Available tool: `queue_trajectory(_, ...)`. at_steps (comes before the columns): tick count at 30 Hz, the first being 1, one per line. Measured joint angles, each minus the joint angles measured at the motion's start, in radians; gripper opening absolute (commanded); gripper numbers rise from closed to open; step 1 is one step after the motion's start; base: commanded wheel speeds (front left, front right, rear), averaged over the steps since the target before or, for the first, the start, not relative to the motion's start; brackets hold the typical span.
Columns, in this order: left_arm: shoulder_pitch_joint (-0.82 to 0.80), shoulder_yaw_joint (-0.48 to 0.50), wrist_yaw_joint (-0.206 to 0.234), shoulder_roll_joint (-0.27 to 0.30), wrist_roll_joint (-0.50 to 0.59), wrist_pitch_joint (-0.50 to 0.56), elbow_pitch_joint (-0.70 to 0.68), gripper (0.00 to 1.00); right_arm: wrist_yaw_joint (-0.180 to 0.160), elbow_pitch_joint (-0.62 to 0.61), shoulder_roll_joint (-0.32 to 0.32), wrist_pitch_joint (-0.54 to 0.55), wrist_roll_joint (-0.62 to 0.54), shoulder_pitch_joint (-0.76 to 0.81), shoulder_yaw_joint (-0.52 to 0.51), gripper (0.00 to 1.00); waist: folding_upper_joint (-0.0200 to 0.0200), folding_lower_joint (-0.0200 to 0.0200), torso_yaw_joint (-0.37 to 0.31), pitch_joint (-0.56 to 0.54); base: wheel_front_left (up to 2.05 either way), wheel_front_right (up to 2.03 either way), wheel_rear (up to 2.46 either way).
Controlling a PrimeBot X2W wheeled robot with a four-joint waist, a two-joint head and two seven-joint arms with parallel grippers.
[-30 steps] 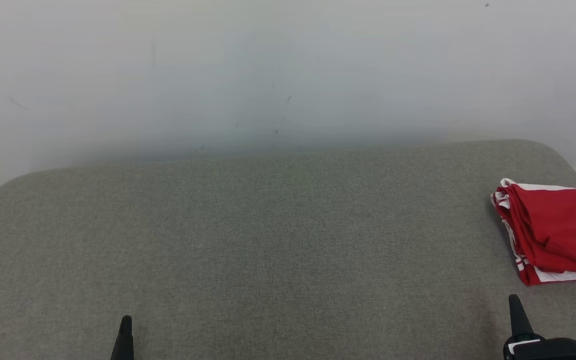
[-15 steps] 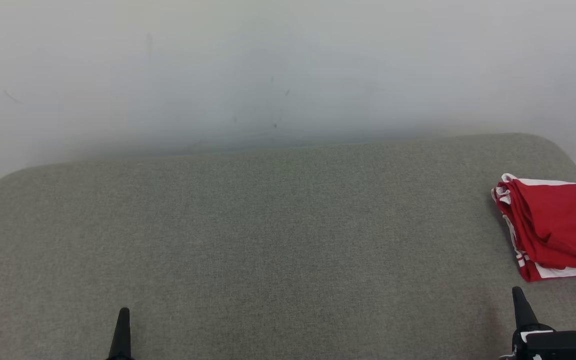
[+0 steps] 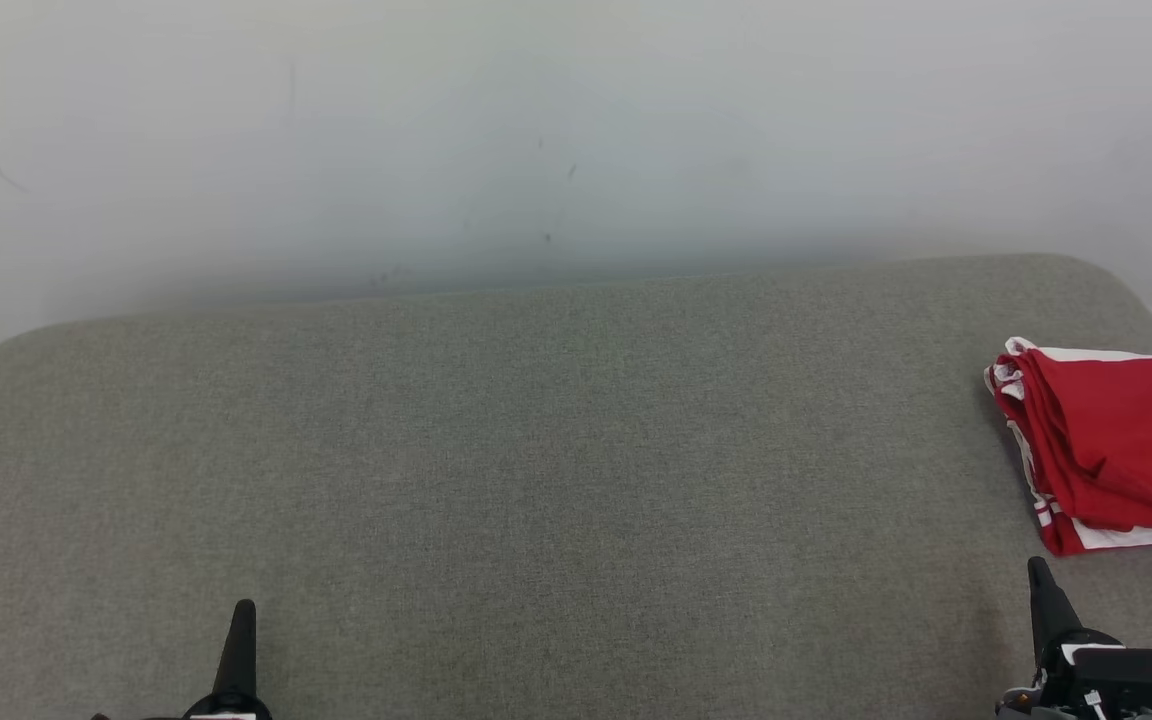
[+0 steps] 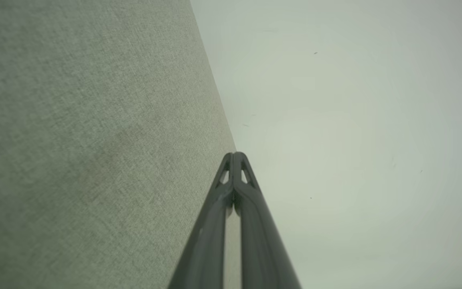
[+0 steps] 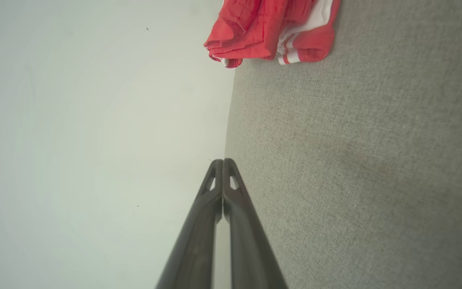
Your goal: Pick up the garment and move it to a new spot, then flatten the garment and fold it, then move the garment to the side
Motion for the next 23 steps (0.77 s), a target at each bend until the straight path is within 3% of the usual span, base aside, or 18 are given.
queue_trajectory(23,-0.047,0.007,-0.009,0.0,-0.181,0.035,0.034,0.0,0.0,0.026,0.008,0.057,0.169,-0.055,-0.051,0.0,0.0,0.0,-0.005,0.028,0.0,0.0,0.0)
